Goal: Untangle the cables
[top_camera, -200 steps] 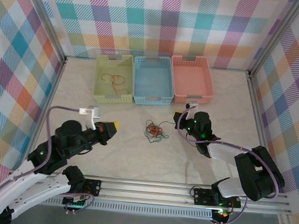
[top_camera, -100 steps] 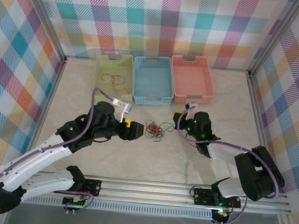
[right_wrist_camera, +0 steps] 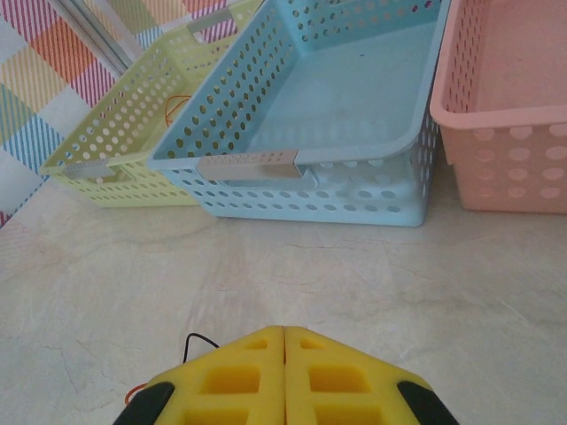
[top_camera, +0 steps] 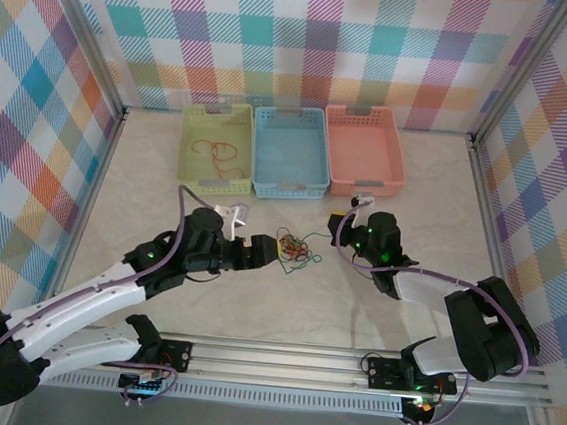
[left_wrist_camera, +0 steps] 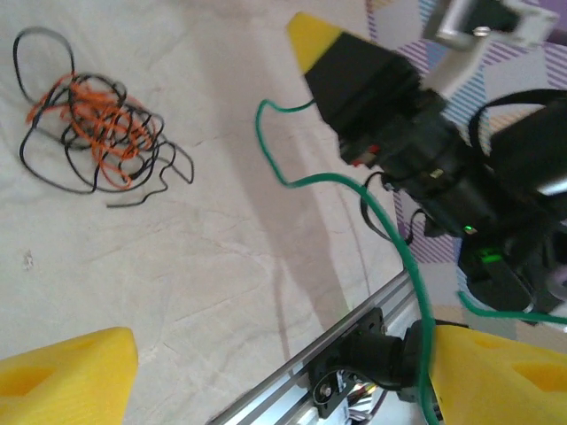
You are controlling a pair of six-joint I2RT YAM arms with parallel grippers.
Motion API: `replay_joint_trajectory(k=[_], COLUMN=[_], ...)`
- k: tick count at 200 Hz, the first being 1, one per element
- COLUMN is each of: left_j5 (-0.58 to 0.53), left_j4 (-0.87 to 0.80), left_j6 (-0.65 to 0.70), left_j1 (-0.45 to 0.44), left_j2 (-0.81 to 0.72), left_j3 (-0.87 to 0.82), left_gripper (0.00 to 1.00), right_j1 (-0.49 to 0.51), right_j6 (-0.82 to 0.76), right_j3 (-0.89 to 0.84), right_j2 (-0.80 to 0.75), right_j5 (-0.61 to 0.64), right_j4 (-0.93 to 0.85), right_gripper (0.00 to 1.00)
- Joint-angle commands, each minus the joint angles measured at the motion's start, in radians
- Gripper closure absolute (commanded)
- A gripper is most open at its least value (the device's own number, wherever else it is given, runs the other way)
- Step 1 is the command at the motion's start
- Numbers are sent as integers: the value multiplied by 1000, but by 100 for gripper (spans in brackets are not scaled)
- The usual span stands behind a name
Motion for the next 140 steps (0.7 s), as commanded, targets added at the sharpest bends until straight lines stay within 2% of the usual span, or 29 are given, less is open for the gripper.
replay_joint_trajectory(k=[1, 30, 47, 76, 111, 123, 128, 131, 132, 140], left_j5=[15, 38, 37, 57, 35, 25, 20, 19, 18, 5], left_j4=[202, 235, 253, 255, 171, 137, 124, 112, 109, 76], left_j6=[-148, -163, -163, -157, -95, -59, -43, -33, -27, 9], left_j1=[-14, -26, -32, -39, -43, -43, -42, -43, -42, -42], left_j2=[16, 88, 109, 132, 104, 95, 93, 94, 93, 93], left_j3=[1, 33, 42, 58, 85, 103, 114, 123, 125, 157], left_gripper=[16, 18, 27, 61, 100, 100, 100, 100, 100, 100], right_j1=[3, 3, 3, 3, 3, 3, 3, 4, 4, 3], right_j6=[-11, -12, -14, -15, -23, -23, -24, -24, -24, -24], right_j3=[15, 18, 16, 14, 13, 11, 11, 10, 10, 9], right_j2=[2, 6, 4, 3, 0, -3, -6, -8, -8, -15], right_j5=[-24, -32, -32, -28, -39, -35, -29, -23, -23, -6], right_j4=[19, 21, 21, 22, 30, 30, 28, 26, 26, 16], right_gripper=[100, 100, 100, 100, 100, 100, 92, 82, 82, 64])
